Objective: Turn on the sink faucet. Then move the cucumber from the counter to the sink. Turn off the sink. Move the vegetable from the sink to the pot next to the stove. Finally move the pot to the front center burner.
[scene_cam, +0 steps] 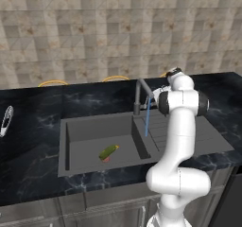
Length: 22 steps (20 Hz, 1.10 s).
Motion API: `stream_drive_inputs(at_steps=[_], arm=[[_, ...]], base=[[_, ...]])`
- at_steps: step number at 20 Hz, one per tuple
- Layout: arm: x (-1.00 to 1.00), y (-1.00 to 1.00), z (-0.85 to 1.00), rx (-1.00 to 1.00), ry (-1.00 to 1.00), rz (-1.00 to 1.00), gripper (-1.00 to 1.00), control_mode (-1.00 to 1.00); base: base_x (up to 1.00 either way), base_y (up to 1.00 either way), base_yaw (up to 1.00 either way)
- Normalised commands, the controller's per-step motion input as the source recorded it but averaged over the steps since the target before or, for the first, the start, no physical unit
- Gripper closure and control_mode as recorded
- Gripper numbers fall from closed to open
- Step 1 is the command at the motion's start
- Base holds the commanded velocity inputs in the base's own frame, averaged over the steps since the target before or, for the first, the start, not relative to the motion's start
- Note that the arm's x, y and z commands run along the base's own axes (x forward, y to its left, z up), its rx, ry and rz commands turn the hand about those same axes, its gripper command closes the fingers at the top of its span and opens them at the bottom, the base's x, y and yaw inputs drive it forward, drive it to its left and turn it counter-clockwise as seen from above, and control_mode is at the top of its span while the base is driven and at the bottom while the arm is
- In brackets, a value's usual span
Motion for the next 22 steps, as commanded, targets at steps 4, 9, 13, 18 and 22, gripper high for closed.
stream_drive_inputs(at_steps=[4,9,13,18,22], arm=[[0.0,0.48,0.17,-0.04,-0.02,0.11,-1.0,-1.0],[0.0,0.48,0.13,-0.04,-0.01,0.11,-1.0,-1.0],[0.03,0.22,0.03,-0.02,-0.01,0.05,-1.0,-1.0],[0.23,-0.47,-0.09,0.0,0.0,0.0,-1.0,-1.0],[0.22,-0.63,-0.12,0.02,0.0,0.0,-1.0,-1.0]], base=[[0.0,0.0,0.0],[0.0,0.0,0.0],[0.0,0.0,0.0],[0.0,0.0,0.0],[0.0,0.0,0.0]])
